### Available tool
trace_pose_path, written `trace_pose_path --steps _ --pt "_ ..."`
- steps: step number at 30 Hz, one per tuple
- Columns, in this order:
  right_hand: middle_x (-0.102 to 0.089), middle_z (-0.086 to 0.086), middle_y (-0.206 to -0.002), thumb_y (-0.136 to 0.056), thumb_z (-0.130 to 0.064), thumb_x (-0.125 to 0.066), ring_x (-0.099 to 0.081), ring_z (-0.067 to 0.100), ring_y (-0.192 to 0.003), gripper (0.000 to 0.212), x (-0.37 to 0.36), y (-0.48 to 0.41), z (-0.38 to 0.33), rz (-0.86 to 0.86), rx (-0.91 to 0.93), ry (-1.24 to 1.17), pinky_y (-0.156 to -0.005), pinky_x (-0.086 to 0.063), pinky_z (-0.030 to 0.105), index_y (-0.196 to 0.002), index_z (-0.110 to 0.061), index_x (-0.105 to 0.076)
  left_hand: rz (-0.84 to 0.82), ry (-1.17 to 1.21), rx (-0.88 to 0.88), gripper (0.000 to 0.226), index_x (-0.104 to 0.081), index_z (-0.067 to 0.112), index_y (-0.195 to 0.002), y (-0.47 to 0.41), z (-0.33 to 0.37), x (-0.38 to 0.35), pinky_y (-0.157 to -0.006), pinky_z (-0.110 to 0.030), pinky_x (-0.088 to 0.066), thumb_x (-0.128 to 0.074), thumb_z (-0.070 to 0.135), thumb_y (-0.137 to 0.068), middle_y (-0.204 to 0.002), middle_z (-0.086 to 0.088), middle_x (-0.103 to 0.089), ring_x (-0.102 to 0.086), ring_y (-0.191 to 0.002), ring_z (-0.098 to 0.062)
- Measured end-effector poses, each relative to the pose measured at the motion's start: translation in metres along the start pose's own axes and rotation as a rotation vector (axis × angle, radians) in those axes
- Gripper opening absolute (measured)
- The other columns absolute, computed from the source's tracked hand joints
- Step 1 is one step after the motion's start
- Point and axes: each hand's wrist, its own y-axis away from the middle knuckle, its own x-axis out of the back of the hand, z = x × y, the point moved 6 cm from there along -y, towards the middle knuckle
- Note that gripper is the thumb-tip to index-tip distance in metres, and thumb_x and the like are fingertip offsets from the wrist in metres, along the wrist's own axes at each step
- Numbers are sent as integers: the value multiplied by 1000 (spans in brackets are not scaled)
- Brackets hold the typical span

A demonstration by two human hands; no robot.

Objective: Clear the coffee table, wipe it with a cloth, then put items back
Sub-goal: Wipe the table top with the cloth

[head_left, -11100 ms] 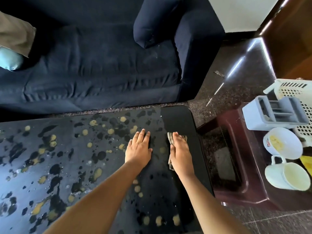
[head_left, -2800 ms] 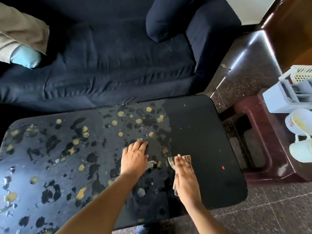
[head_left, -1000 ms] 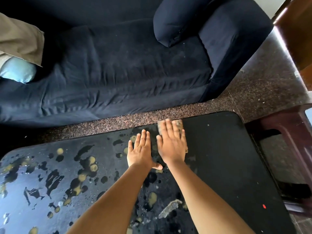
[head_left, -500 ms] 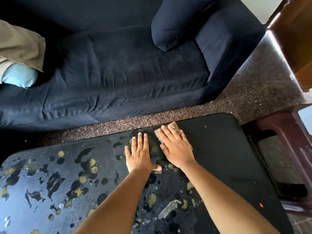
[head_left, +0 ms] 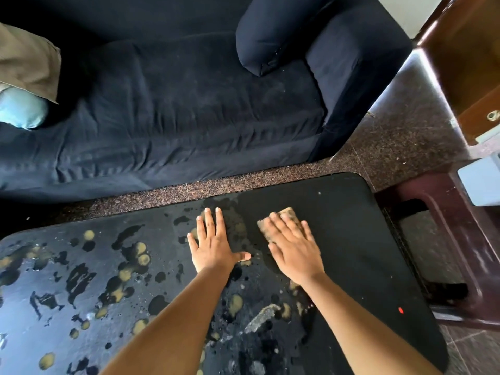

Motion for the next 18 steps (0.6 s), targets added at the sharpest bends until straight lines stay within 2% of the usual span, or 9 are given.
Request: trace_pose_path --steps 2,4,6,9,10,12,15,16,18 --pt "-32 -10 -153 -93 -41 -30 -30 15 -141 54 2 -1 7 29 -265 -58 -109 -32 52 -146 -30 -32 3 1 2 131 27 20 -146 0 0 0 -118 -49 0 -65 71 -67 -157 -3 25 19 -145 -23" --pt "-32 -6 -153 -93 -41 -26 -30 18 -141 55 1 -1 -9 68 -387 -101 -109 -29 51 -147 -27 -31 -3 2 6 132 26 20 -147 -1 -1 0 -118 -48 0 -65 71 -66 -157 -3 25 18 -146 -24" --pt "-31 -4 -153 -93 -41 -28 -28 19 -142 56 0 4 -33 73 -298 -111 -109 -29 51 -147 -25 -29 -11 17 15 133 26 20 -147 -1 -3 -1 -117 -48 0 -67 71 -66 -157 -3 26 18 -146 -24" --pt "-26 -8 -155 -94 -41 -33 -24 15 -143 55 -4 23 -38 0 28 -38 -111 -30 50 -147 -28 -28 -9 33 17 133 26 21 -147 0 -4 -2 -117 -49 0 -67 70 -66 -157 -4 27 19 -145 -24" --pt "-25 -9 -155 -94 -42 -33 -23 13 -143 55 -4 28 -29 -13 83 -12 -111 -31 50 -147 -30 -27 -4 32 14 132 26 21 -147 1 -4 -1 -117 -49 0 -67 71 -66 -157 -4 27 19 -145 -25" --pt "-23 -11 -155 -93 -41 -31 -23 13 -143 56 -4 34 -5 -19 -19 -3 -110 -31 51 -148 -30 -27 7 29 15 132 27 21 -146 4 -3 -1 -117 -49 1 -65 71 -67 -156 -4 27 19 -145 -25" --pt "-28 -7 -154 -91 -41 -26 -28 18 -142 58 -2 34 3 29 -416 -78 -109 -29 51 -147 -26 -30 13 40 59 132 29 22 -145 7 -5 -1 -117 -49 2 -64 73 -66 -156 -5 29 20 -145 -27" --pt "-29 -6 -154 -90 -41 -27 -29 19 -141 59 -1 33 -7 52 -460 -92 -109 -29 50 -147 -25 -31 13 52 82 133 30 23 -145 8 -6 -1 -117 -49 2 -64 73 -66 -155 -6 29 21 -145 -27" --pt "-30 -4 -154 -90 -40 -31 -28 20 -142 59 -2 34 -30 58 -334 -97 -109 -29 51 -147 -24 -31 27 62 107 133 31 22 -144 11 -6 -1 -117 -48 3 -63 74 -66 -155 -7 30 21 -144 -28"
